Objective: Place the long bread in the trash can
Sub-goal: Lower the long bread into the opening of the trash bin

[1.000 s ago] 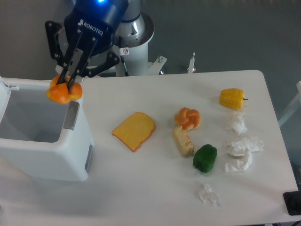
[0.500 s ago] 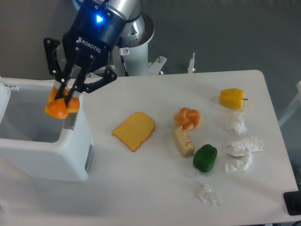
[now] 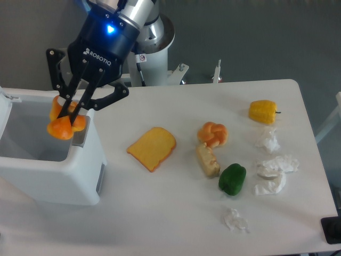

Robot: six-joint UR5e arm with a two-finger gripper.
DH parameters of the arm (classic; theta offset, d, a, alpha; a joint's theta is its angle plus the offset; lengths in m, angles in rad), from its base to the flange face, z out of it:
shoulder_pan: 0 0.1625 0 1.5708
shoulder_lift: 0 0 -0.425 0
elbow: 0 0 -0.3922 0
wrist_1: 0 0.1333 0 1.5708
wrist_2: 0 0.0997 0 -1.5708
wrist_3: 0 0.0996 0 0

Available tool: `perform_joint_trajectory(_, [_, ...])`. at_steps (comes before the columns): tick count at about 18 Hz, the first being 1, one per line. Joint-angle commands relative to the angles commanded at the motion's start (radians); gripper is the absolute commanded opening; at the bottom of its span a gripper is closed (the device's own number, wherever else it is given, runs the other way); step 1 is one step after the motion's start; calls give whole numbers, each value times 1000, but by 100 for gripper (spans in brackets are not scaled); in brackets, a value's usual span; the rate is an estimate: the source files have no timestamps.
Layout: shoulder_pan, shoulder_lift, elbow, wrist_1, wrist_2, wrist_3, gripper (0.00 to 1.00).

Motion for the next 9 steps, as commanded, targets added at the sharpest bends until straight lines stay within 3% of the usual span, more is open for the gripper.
perform_joint_trajectory(9, [-41, -6, -12, 2, 0, 0, 21])
